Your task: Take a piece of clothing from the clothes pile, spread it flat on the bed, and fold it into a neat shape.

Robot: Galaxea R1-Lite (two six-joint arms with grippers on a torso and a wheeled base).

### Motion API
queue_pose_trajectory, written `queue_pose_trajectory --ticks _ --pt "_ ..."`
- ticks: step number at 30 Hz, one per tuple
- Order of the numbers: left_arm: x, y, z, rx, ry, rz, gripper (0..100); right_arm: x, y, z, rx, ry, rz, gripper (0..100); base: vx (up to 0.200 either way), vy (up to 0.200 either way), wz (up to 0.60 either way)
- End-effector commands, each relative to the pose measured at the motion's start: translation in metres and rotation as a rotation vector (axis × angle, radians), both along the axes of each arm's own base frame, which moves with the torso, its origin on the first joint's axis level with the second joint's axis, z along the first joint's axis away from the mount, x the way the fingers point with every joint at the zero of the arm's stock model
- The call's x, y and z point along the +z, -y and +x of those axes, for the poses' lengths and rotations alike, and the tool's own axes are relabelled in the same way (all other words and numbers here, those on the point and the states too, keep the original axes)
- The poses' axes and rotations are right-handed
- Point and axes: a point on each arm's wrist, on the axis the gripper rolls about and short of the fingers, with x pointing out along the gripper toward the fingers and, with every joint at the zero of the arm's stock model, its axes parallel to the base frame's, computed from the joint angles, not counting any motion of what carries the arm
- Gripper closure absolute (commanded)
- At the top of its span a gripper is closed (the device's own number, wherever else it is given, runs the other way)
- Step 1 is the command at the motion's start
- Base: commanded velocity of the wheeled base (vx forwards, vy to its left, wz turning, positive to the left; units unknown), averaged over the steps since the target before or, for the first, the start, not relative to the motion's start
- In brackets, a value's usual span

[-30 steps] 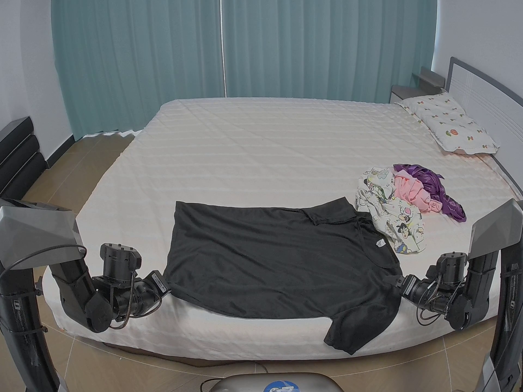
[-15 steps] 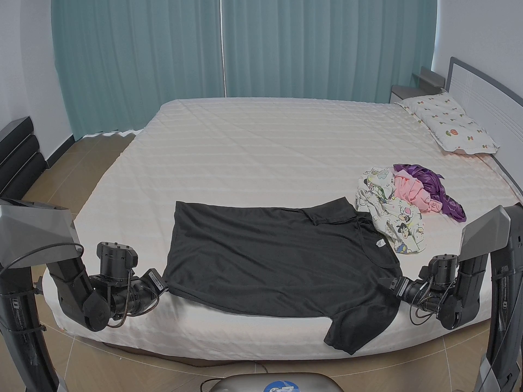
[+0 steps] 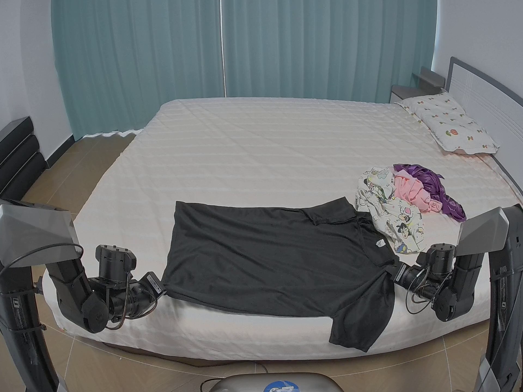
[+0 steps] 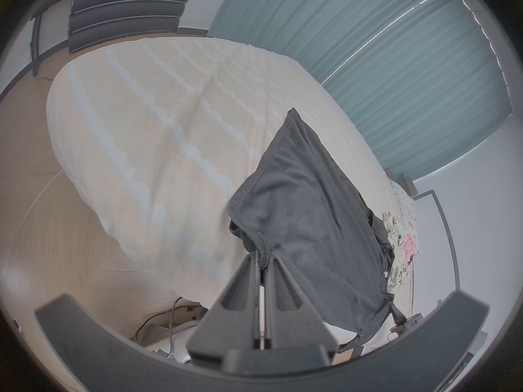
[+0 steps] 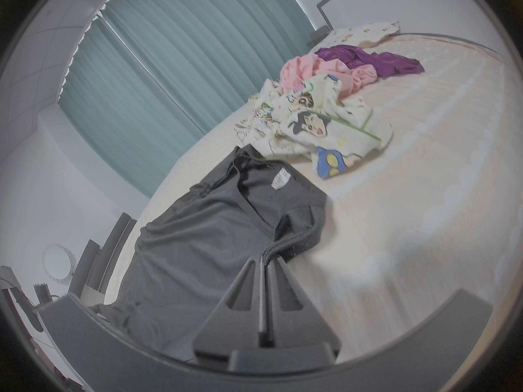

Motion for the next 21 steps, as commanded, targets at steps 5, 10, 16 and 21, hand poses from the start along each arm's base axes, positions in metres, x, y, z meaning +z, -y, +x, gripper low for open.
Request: queue_pose_trajectory --ticks 5,10,16,21 --pt "0.0 -0.004 -0.002 0.042 -0.014 -0.032 100 0.015 -0.01 0.032 0.03 0.104 -0.011 100 0.0 0.0 0.0" --pt "-0.002 -0.004 -0.003 0.042 -0.021 -0.031 100 0.022 -0.011 0.051 0.033 0.137 -0.019 0 0.0 0.0 0.0" --pt "-0.003 -0.004 -0.002 0.043 -0.024 -0.032 100 0.014 -0.02 0.067 0.045 0.146 -0.018 0 0.0 0.0 0.0" --pt "-0.004 -0.004 -0.003 0.043 -0.029 -0.031 100 0.012 -0.012 0.058 0.028 0.077 -0.024 0 0.0 0.0 0.0"
